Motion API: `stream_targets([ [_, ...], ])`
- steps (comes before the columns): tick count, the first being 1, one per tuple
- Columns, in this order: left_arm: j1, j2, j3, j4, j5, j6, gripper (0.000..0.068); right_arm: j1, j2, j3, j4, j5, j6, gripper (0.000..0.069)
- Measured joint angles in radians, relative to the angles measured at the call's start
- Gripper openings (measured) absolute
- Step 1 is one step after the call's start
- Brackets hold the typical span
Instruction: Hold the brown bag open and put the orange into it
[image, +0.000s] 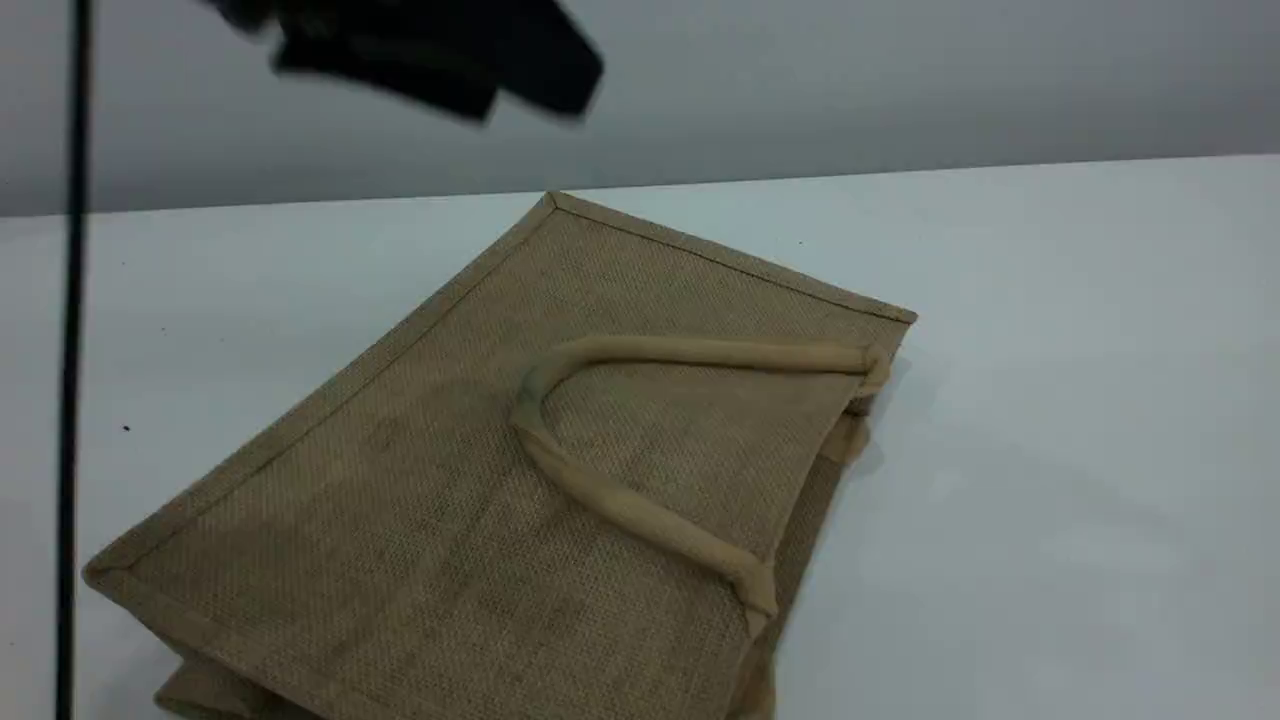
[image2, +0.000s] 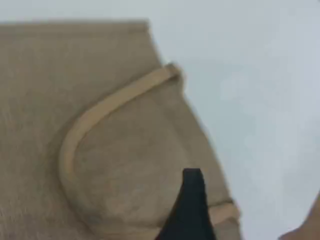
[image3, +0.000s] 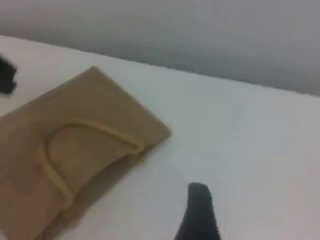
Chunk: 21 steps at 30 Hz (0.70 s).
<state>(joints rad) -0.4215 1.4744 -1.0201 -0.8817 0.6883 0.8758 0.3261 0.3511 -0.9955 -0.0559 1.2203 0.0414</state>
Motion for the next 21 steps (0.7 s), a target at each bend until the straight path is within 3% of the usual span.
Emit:
stream_targets([
  [9, 0.000, -0.281, 0.000, 0.041, 0.153, -0.033, 0.0566, 0.002, -0.206, 0.336, 0.072, -0.042, -0.008, 0.0476],
  [14, 0.000, -0.432, 0.000, 0.153, 0.227, -0.141, 0.0566, 0.002, -0.331, 0.472, 0.103, -0.137, -0.023, 0.0476],
  [21, 0.000, -0.649, 0.001, 0.392, 0.341, -0.365, 0.0566, 0.002, -0.352, 0.490, 0.104, -0.158, -0.023, 0.0476],
])
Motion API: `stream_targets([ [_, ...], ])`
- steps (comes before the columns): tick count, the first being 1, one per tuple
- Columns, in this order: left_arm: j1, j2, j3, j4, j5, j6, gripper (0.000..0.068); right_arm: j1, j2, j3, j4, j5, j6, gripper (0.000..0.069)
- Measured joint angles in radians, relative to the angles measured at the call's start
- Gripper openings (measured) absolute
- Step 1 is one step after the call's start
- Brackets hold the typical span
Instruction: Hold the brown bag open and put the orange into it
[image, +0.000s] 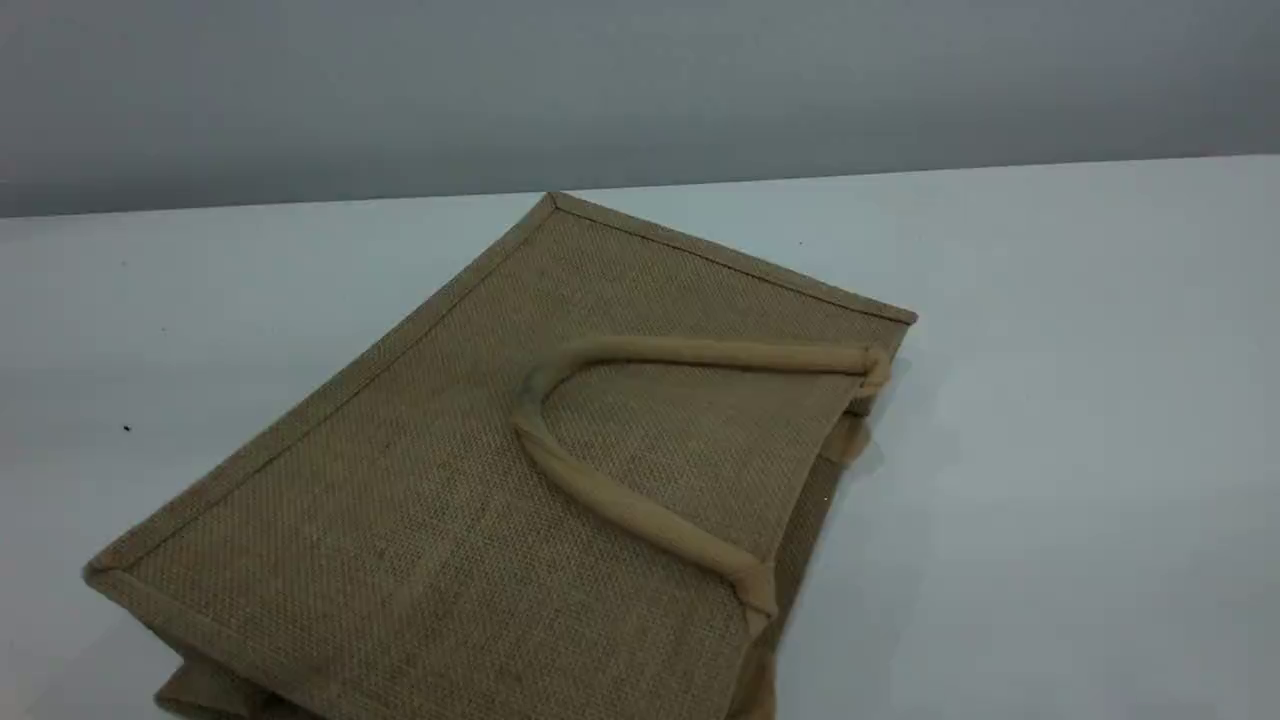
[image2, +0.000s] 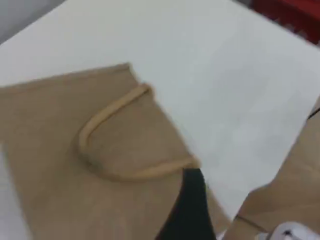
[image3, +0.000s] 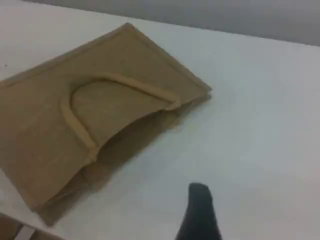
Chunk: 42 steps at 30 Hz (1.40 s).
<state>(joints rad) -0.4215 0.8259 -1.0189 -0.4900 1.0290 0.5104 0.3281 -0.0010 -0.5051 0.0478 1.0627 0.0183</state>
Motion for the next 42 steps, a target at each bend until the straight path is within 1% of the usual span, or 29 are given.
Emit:
stream_targets([
  [5, 0.000, -0.166, 0.047, 0.175, 0.083, -0.165, 0.0566, 0.000, 0.001, 0.000, 0.001, 0.000, 0.001, 0.0476],
  [14, 0.000, -0.496, 0.237, 0.400, 0.087, -0.397, 0.0566, 0.000, 0.001, 0.000, 0.003, 0.001, 0.004, 0.0477],
  [18, 0.000, -0.613, 0.340, 0.490, 0.087, -0.467, 0.0566, 0.000, 0.001, 0.000, 0.003, 0.002, 0.004, 0.0477],
  [23, 0.000, -0.685, 0.459, 0.503, 0.084, -0.496, 0.0566, 0.000, 0.001, 0.000, 0.003, 0.002, 0.004, 0.0477],
  [26, 0.000, -0.688, 0.499, 0.519, 0.076, -0.502, 0.0566, 0.000, 0.001, 0.000, 0.003, 0.002, 0.004, 0.0477],
  [29, 0.000, -0.688, 0.517, 0.519, 0.049, -0.516, 0.0566, 0.000, 0.001, 0.000, 0.003, 0.002, 0.004, 0.0477],
  [36, 0.000, -0.688, 0.517, 0.519, 0.048, -0.522, 0.0566, -0.006, 0.001, 0.000, 0.003, 0.002, 0.004, 0.0477],
  [39, 0.000, -0.688, 0.517, 0.519, 0.048, -0.522, 0.0566, -0.060, 0.001, 0.000, 0.003, 0.002, 0.004, 0.0477],
  [42, 0.000, -0.688, 0.517, 0.519, 0.048, -0.522, 0.0566, -0.159, 0.001, 0.000, 0.003, 0.002, 0.004, 0.0477],
])
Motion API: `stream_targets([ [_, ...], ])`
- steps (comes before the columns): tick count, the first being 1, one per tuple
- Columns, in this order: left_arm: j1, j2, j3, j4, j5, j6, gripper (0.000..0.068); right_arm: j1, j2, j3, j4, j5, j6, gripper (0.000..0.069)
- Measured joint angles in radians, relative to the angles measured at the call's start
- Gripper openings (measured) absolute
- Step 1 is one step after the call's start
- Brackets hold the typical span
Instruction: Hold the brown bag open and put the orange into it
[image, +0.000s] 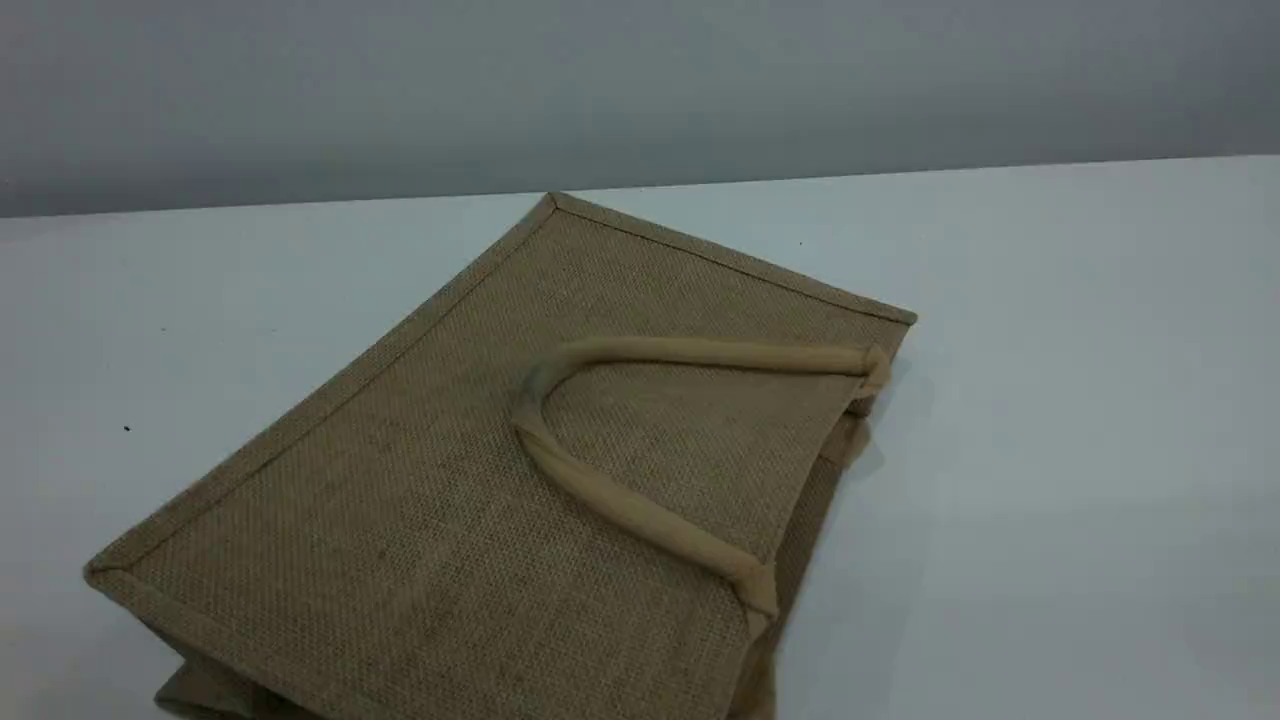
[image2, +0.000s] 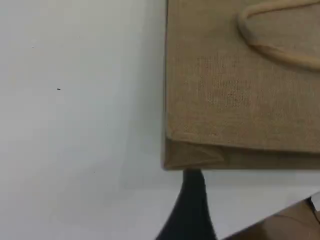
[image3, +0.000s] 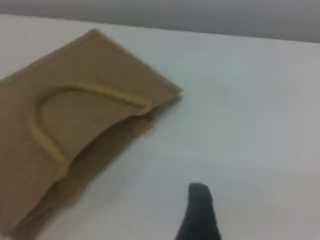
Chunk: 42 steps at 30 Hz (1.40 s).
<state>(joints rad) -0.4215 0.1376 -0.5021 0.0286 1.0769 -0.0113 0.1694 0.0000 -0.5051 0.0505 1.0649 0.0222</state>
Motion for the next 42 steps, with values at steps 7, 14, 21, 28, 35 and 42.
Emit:
stream_targets([
  [7, 0.000, 0.000, 0.000, 0.000, 0.000, 0.001, 0.0566, -0.167, 0.000, 0.000, 0.000, 0.000, 0.000, 0.0478],
  [14, 0.028, 0.000, 0.000, 0.000, 0.001, 0.004, 0.0566, -0.170, 0.000, 0.000, 0.000, 0.000, 0.000, 0.0478],
  [21, 0.225, 0.000, 0.000, -0.001, 0.002, 0.004, 0.0566, -0.170, 0.000, 0.000, 0.000, 0.000, 0.000, 0.0478],
  [28, 0.361, -0.003, 0.000, -0.001, 0.002, 0.004, 0.0566, -0.170, 0.000, 0.000, 0.000, 0.000, 0.000, 0.0478],
  [35, 0.361, -0.094, 0.000, -0.001, 0.002, 0.004, 0.0566, -0.169, 0.000, 0.000, 0.000, 0.000, 0.000, 0.0478],
  [42, 0.361, -0.139, 0.000, -0.001, 0.003, 0.004, 0.0566, -0.169, 0.000, 0.000, 0.000, 0.000, 0.000, 0.0478],
])
